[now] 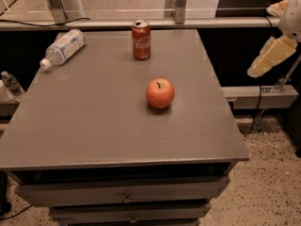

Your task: Move coke can near apple

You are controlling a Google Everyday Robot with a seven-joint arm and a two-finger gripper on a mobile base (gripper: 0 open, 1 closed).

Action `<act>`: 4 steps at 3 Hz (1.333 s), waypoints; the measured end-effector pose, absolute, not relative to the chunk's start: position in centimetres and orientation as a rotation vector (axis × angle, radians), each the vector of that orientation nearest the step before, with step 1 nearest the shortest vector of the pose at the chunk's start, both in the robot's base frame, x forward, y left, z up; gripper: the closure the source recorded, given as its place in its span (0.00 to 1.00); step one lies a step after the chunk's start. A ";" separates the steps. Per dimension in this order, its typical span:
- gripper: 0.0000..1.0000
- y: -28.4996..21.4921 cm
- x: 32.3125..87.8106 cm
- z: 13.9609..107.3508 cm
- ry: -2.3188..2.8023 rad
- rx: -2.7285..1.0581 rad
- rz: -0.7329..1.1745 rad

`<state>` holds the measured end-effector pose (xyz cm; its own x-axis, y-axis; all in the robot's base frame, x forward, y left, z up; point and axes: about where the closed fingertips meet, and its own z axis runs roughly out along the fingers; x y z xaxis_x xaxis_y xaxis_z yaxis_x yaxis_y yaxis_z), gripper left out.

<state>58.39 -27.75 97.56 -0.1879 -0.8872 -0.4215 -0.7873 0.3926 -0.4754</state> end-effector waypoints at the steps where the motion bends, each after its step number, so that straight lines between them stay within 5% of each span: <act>1: 0.00 -26.7 63.7 96.8 1.954 -1.365 -0.072; 4: 0.00 -16.4 72.8 94.3 1.767 -1.201 0.437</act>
Offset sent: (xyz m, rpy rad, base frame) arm 0.1500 0.0593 -0.0220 0.5038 0.0039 0.0890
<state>72.79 -16.42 94.34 -0.0956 -0.5374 -0.8379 -0.8661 0.4599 -0.1961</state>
